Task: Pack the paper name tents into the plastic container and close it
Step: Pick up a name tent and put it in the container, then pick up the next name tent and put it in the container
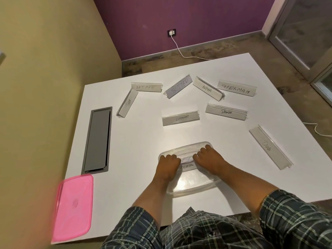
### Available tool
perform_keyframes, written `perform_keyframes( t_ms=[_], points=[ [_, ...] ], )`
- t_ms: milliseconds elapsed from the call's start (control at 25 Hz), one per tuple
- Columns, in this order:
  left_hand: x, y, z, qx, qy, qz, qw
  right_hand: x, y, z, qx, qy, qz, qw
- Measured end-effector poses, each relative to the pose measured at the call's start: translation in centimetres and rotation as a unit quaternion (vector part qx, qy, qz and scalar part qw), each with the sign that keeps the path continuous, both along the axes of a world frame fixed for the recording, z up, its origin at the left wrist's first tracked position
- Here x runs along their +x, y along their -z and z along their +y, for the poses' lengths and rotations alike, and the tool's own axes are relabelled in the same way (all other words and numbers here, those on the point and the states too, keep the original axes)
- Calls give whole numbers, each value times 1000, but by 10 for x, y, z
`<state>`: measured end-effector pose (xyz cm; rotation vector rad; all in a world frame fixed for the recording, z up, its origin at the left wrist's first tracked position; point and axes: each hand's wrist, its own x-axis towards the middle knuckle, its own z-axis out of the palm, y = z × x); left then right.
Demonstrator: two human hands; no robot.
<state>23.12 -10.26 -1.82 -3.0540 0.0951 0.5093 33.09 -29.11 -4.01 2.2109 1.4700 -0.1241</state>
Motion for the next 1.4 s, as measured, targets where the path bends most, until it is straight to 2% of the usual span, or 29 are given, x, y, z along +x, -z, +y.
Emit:
perform_keyframes(
  t_ms=[160, 240, 320, 440, 520, 680, 760, 840, 920, 1000, 1120, 1280, 1400],
  points=[
    [5, 0, -3, 22, 20, 10, 1000, 2, -6, 1, -8, -7, 36, 999],
    [8, 1, -2, 24, 49, -1, 998, 2, -12, 1, 8, -16, 25, 1000],
    [11, -4, 2, 1, 81, -38, 996, 1, -12, -3, 99, -39, 10, 994],
    [21, -13, 15, -26, 119, -137, 983, 5, -10, -2, 248, -68, 34, 966],
    [35, -22, 30, -46, 66, -191, 978, 19, -20, 4, 308, -34, 43, 950],
    [66, -31, 63, -128, -116, -225, 959, 66, -47, 13, 404, 167, 78, 896],
    [81, -28, 77, -160, -178, -203, 949, 92, -51, 16, 400, 286, 156, 857],
    [94, -19, 86, -130, -180, -160, 962, 117, -46, 18, 330, 381, 225, 834],
    [106, -7, 90, -92, -164, -103, 977, 135, -36, 18, 253, 437, 284, 815],
    [117, 2, 90, -106, -188, -48, 975, 146, -24, 22, 239, 454, 340, 788],
    [135, 11, 91, -212, -286, 26, 934, 159, -8, 33, 253, 444, 364, 779],
    [156, 18, 95, -355, -372, 10, 857, 165, 6, 43, 251, 445, 365, 778],
    [169, 20, 92, -360, -380, -17, 852, 169, 12, 45, 284, 451, 372, 760]
  ],
)
